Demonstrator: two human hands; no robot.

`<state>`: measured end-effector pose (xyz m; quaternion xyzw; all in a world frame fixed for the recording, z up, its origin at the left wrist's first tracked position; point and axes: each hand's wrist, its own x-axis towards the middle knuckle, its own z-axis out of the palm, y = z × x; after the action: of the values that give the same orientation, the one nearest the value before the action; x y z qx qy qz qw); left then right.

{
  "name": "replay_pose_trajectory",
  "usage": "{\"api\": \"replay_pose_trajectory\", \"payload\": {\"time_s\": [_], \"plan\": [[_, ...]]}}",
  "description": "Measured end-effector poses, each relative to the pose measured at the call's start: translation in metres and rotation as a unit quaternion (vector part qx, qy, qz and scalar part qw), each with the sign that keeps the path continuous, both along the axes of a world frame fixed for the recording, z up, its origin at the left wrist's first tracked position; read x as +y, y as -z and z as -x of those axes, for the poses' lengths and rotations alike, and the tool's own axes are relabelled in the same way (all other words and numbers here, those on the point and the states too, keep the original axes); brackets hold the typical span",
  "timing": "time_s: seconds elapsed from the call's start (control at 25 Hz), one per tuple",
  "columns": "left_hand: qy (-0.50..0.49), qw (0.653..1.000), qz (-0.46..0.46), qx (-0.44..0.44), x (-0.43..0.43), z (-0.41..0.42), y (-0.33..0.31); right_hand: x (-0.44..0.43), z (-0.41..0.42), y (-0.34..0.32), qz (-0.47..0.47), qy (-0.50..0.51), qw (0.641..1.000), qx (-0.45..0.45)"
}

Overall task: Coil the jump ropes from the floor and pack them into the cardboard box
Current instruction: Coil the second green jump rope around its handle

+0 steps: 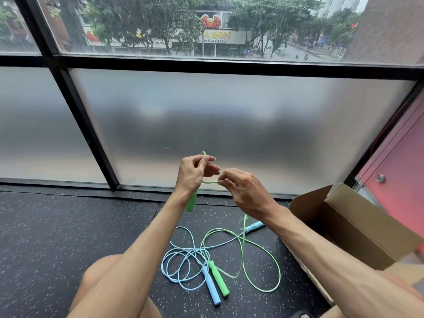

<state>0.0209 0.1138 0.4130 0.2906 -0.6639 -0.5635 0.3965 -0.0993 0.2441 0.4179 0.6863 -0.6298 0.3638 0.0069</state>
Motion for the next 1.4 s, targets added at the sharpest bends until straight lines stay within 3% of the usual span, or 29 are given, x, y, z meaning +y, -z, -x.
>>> {"api": "replay_pose_trajectory", "payload": {"time_s": [0.16,0.24,0.48,0.64,0.8,0.88,1.0,1.2,1.4], "plan": [[0.146,0.983,0.01,-0.11,0.013,0.002,0.001,0.001,0.006,-0.007,0.036,0.019,0.999,-0.01],[0.208,0.97,-0.021,-0.126,0.018,0.0,0.001,0.001,0.01,-0.01,0.034,0.036,0.998,-0.042],[0.301,0.938,-0.164,-0.044,0.021,-0.004,-0.011,0.0,0.026,-0.014,0.036,0.094,0.981,-0.166],[0.323,0.916,-0.23,0.052,0.022,-0.005,-0.018,-0.007,0.027,-0.006,-0.032,0.085,0.961,-0.262],[0.263,0.9,-0.282,0.203,0.013,-0.01,-0.025,-0.009,0.026,0.013,-0.199,0.056,0.912,-0.355],[0.196,0.905,-0.278,0.255,0.006,-0.013,-0.027,-0.007,0.021,0.02,-0.28,0.051,0.891,-0.353],[0.102,0.926,-0.238,0.273,-0.001,-0.014,-0.023,-0.006,0.012,0.023,-0.315,0.036,0.887,-0.336],[-0.043,0.974,-0.111,0.194,-0.002,-0.011,-0.011,-0.008,0.003,0.02,-0.336,0.02,0.922,-0.192],[-0.074,0.995,0.07,0.003,-0.001,-0.007,-0.001,-0.005,-0.006,0.006,-0.285,-0.025,0.955,-0.075]]}}
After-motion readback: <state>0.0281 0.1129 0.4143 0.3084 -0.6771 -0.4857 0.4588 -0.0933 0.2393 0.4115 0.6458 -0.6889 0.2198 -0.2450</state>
